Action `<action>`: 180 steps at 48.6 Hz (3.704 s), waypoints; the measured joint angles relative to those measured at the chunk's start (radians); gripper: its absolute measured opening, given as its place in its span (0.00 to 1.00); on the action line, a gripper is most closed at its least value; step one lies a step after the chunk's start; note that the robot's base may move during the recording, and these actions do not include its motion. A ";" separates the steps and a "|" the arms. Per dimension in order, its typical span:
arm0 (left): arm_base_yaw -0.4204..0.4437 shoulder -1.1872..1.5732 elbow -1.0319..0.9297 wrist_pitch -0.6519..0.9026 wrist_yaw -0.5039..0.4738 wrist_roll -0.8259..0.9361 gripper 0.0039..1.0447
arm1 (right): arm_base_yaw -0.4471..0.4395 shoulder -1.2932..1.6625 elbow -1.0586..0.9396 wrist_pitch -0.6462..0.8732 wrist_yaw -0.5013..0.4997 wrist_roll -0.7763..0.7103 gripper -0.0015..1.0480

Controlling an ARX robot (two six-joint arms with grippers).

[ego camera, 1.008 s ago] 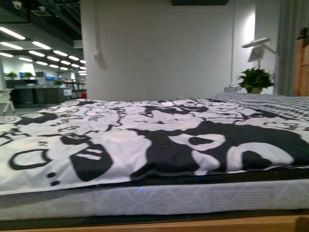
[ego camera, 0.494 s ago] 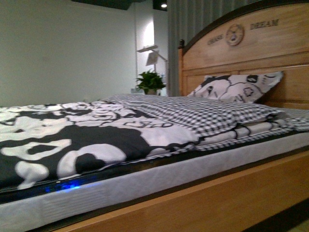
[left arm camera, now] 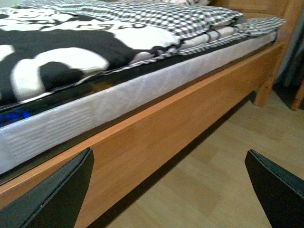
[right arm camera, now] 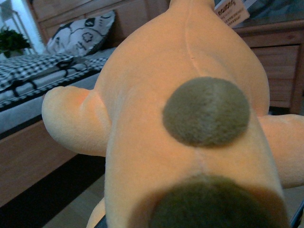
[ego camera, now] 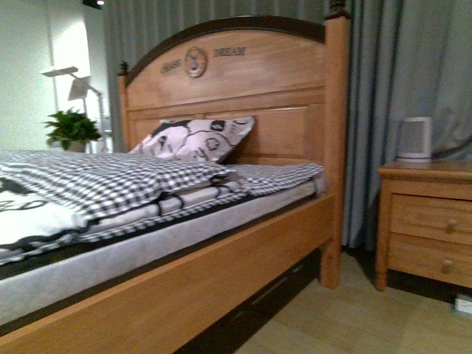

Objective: Put away toys

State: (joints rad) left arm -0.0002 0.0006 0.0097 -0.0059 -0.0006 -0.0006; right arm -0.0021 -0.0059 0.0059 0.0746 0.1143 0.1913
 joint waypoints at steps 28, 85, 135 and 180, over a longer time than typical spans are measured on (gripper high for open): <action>0.000 0.000 0.000 0.000 0.001 0.000 0.95 | 0.000 0.000 0.000 0.000 0.000 0.000 0.19; 0.000 0.000 0.000 0.000 0.002 0.000 0.95 | -0.002 0.000 0.000 0.000 -0.002 0.000 0.19; 0.000 0.000 0.000 0.000 0.002 0.000 0.95 | -0.002 0.000 0.000 0.000 -0.002 0.000 0.19; 0.000 0.000 0.000 0.000 -0.002 0.000 0.95 | 0.000 0.000 0.000 0.000 -0.010 0.000 0.19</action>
State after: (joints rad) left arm -0.0002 0.0006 0.0097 -0.0059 -0.0029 -0.0006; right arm -0.0025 -0.0059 0.0059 0.0746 0.1047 0.1913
